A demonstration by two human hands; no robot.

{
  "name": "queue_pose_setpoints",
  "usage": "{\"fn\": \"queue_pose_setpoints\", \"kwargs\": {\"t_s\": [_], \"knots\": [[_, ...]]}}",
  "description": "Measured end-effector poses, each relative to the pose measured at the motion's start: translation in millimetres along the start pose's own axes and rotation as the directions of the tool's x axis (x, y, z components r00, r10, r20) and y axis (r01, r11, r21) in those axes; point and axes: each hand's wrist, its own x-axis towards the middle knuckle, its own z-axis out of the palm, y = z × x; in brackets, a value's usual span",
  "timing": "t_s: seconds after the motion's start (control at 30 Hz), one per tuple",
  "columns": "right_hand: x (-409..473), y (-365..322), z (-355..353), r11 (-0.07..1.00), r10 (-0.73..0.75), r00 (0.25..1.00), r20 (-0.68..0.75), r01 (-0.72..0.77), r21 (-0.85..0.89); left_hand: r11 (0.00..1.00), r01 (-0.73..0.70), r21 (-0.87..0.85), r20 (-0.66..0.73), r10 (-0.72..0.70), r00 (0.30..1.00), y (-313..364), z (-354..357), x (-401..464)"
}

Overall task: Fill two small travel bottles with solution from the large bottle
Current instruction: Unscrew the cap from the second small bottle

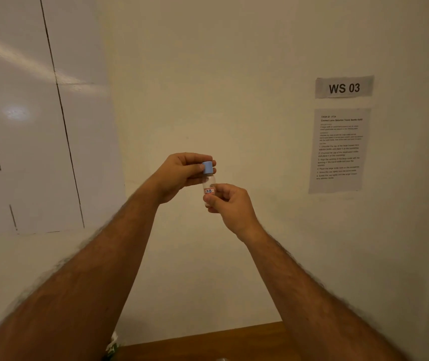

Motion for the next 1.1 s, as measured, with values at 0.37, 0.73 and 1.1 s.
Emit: {"fn": "queue_pose_setpoints", "kwargs": {"t_s": [0.37, 0.73, 1.1], "knots": [[-2.8, 4.8, 2.6, 0.999, 0.041, 0.999, 0.002, -0.041, -0.002, 0.989, 0.003, 0.146, -0.074, 0.008, 0.997, 0.3, 7.6, 3.7], [-3.5, 3.9, -1.0, 0.998, 0.054, 0.998, -0.019, -0.055, -0.042, 0.995, -0.016, 0.102, -0.049, 0.021, 0.999, 0.2, 5.7, 3.8], [-7.0, 4.1, -0.4, 0.997, 0.074, 0.997, 0.004, -0.073, -0.031, 0.972, 0.040, 0.233, -0.141, -0.007, 0.990, -4.5, 7.9, 7.7]]}}
